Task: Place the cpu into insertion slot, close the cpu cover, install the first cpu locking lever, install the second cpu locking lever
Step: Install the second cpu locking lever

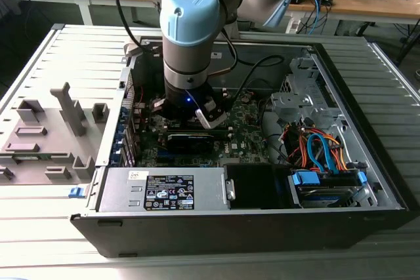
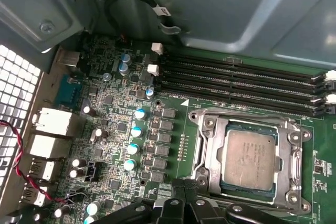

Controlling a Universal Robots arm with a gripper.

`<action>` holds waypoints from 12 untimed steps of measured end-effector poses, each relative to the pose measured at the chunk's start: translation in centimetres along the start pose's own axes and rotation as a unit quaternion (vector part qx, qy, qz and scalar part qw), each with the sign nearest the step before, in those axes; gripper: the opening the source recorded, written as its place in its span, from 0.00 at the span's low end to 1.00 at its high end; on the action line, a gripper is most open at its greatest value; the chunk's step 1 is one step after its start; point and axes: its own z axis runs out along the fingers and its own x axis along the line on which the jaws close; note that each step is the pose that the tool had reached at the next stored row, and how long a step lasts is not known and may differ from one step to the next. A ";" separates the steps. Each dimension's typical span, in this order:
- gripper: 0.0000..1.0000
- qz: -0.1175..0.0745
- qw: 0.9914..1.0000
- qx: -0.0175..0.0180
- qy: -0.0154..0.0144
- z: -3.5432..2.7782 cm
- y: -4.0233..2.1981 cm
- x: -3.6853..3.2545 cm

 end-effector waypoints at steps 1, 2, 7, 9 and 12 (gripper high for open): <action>0.11 0.000 1.000 0.000 0.000 0.07 -0.02 0.00; 0.11 0.000 1.000 0.000 0.000 0.13 -0.03 0.00; 0.11 -0.001 1.000 0.000 -0.001 0.00 -0.12 0.02; 0.11 -0.001 1.000 0.000 -0.001 -0.90 0.06 0.02; 0.11 -0.001 1.000 0.000 0.000 -1.13 0.07 -0.27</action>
